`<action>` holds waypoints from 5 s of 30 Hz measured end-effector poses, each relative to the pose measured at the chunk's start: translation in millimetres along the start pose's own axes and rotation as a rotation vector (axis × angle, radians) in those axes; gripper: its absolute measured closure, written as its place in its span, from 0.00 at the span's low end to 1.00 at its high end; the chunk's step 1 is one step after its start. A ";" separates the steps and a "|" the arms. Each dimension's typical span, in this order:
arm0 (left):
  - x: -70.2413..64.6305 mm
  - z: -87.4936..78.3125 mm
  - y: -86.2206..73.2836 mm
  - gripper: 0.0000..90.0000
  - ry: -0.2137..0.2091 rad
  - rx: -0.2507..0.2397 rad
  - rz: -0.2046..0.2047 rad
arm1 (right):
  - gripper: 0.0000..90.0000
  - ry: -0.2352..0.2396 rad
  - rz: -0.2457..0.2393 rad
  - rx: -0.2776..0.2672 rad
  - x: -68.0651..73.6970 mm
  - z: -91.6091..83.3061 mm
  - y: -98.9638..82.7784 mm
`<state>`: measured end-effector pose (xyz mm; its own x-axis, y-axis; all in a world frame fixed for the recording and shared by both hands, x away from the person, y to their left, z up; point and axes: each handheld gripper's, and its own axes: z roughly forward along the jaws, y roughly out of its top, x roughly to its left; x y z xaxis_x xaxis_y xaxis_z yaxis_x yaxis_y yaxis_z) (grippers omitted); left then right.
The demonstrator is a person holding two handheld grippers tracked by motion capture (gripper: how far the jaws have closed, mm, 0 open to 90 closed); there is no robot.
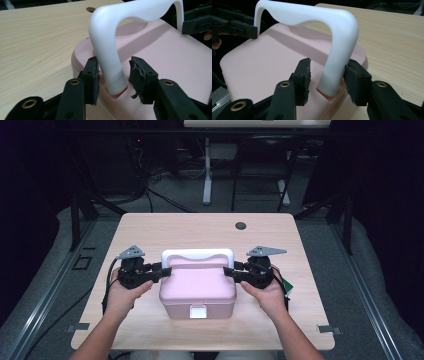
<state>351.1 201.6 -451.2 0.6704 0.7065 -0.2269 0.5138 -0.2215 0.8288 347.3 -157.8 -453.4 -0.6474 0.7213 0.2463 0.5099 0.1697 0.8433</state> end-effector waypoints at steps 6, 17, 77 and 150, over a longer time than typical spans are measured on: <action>-4.7 -3.8 -0.8 0.76 0.038 -0.015 0.032 | 0.75 -0.044 -0.044 -0.023 5.5 -5.5 -1.7; -10.4 -8.0 -4.9 0.81 0.047 -0.035 0.057 | 0.81 -0.070 -0.092 -0.040 12.1 -10.6 -6.2; -4.5 -59.6 -14.5 0.95 0.037 -0.007 0.066 | 0.82 -0.030 -0.002 -0.029 12.1 -19.0 22.9; -30.4 -28.7 -7.4 1.00 -0.071 0.048 0.117 | 0.95 -0.095 -0.022 -0.028 7.3 -50.8 4.6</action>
<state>311.6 201.0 -435.7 0.7628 0.6247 -0.1672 0.4539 -0.3329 0.8265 316.2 -185.9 -423.5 -0.6007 0.7783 0.1827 0.4796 0.1680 0.8613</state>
